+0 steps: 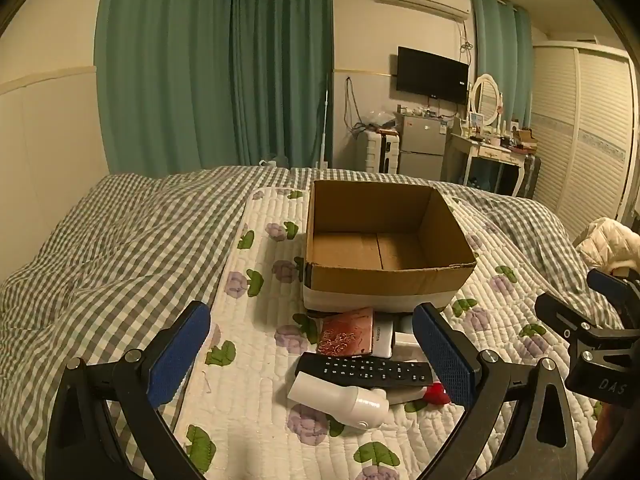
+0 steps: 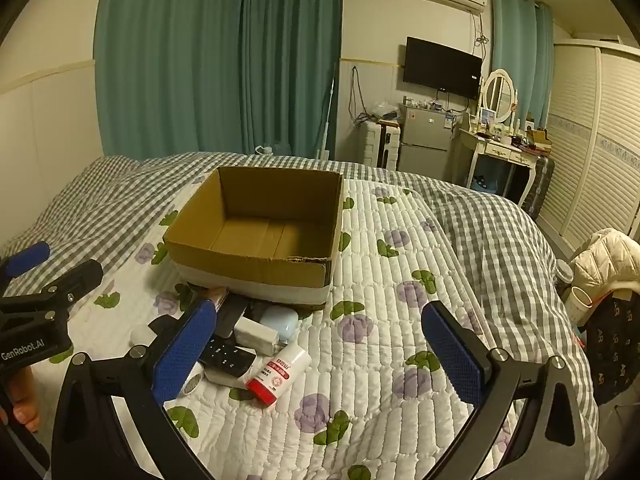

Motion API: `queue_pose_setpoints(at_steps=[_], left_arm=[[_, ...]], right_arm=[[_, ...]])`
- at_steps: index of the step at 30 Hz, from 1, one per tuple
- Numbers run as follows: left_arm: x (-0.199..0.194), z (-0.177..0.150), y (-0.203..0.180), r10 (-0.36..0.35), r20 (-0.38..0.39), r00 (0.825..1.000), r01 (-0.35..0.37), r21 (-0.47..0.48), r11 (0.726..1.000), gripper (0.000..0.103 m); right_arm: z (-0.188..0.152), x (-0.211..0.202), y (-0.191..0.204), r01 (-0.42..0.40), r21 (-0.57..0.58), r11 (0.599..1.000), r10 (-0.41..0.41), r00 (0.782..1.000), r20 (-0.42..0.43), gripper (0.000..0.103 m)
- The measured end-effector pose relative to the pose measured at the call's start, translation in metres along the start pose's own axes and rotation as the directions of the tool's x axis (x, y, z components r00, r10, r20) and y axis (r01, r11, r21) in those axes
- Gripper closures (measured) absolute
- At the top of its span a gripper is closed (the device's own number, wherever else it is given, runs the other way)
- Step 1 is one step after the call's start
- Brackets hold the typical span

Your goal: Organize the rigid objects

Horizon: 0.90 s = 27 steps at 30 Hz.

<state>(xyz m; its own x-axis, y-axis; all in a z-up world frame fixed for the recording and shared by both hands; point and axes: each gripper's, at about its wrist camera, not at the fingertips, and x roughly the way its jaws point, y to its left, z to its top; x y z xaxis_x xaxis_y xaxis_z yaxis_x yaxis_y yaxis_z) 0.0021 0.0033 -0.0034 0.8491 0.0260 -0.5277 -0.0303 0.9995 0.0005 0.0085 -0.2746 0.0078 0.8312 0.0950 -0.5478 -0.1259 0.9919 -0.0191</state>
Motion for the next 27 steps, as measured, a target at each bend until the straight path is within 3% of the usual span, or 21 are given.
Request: queue_pose_setpoints(at_steps=[27], left_arm=[[0.0012, 0.0000, -0.0015, 0.012, -0.006, 1.000, -0.012, 0.011, 1.000, 0.000]], right_arm=[[-0.0056, 0.0101, 0.0037, -0.009, -0.019, 1.000, 0.009, 1.000, -0.027, 0.000]])
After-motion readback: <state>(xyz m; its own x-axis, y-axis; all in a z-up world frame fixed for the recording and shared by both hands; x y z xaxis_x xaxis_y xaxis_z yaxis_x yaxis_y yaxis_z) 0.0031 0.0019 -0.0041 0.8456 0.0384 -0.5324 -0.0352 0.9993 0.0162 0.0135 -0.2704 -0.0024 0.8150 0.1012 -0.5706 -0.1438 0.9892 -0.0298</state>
